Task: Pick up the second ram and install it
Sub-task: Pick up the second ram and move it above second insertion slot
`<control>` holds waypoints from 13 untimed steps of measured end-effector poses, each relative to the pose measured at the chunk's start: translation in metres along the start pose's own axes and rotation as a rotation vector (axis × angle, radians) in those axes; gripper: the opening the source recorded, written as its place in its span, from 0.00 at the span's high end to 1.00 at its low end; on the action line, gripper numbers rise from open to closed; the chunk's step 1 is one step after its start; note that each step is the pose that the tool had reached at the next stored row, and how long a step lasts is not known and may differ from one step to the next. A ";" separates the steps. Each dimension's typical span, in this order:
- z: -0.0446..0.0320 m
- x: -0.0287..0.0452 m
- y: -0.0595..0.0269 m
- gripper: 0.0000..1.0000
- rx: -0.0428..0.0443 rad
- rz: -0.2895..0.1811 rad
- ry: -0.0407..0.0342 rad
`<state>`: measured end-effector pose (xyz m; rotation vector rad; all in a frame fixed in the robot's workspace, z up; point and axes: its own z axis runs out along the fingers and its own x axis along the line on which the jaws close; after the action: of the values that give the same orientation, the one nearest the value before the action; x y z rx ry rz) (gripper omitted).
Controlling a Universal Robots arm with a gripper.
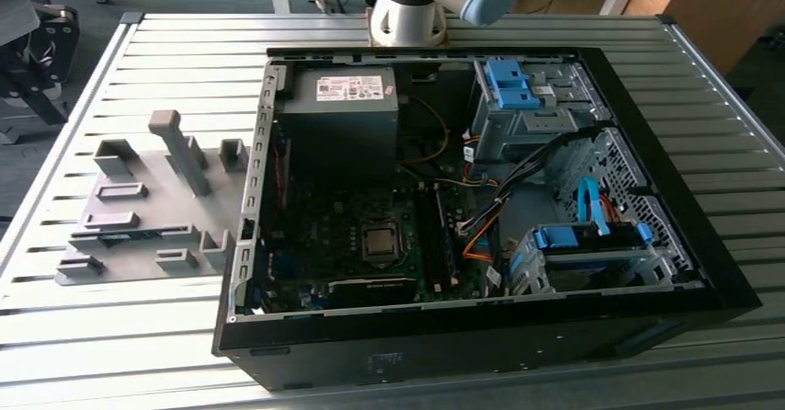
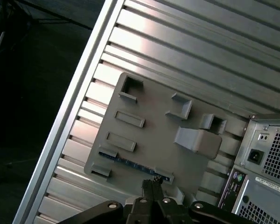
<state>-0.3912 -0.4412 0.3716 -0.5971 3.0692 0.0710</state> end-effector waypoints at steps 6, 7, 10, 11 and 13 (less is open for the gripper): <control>0.0007 0.0001 0.0000 0.89 -0.0024 -0.108 0.0046; 0.0008 0.0001 0.0000 0.89 -0.0028 -0.127 0.0053; 0.0008 0.0002 0.0000 0.89 -0.0034 -0.153 0.0065; 0.0008 0.0002 0.0000 0.89 -0.0034 -0.153 0.0065; 0.0008 0.0002 0.0000 0.89 -0.0034 -0.153 0.0066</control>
<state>-0.3914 -0.4412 0.3707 -0.8315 3.0179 0.0724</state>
